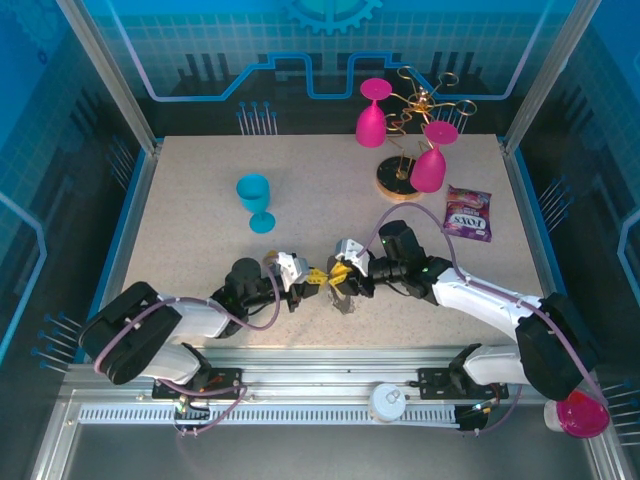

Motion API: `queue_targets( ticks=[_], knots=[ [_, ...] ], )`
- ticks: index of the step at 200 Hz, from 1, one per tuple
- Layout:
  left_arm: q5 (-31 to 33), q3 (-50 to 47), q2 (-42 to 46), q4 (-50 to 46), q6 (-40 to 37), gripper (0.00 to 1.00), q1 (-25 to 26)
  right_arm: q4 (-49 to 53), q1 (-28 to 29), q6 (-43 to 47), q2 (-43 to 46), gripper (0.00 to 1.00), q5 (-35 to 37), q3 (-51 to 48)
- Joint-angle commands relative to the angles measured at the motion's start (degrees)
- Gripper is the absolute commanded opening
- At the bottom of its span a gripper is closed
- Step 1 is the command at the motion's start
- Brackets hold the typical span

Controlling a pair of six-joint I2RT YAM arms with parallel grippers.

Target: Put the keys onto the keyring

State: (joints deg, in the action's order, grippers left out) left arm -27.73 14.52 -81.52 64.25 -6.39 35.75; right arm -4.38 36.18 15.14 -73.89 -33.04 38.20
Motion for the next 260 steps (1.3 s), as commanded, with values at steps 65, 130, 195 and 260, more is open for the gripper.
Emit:
queue_targets(
  ticks=[65,130,195,260],
  knots=[
    [-1.87,-1.44,-0.36,7.96,1.76,0.0,0.15,-6.99,-2.88,-3.01,6.17,0.25,1.22,-5.7],
    [-2.36,-1.31,0.86,6.54,1.3,0.0,0.14,-7.43,-2.52,-4.04,1.01,0.25,-3.44,-2.95],
    [-3.12,-1.01,0.83,6.05,1.3,0.0,0.16,-10.79,-2.35,-5.3,-0.81,0.22,-6.49,-2.03],
    [-3.2,-1.01,0.81,6.09,1.65,0.0,0.19,-10.59,-2.26,-4.6,-1.47,0.0,-7.49,-1.2]
  ],
)
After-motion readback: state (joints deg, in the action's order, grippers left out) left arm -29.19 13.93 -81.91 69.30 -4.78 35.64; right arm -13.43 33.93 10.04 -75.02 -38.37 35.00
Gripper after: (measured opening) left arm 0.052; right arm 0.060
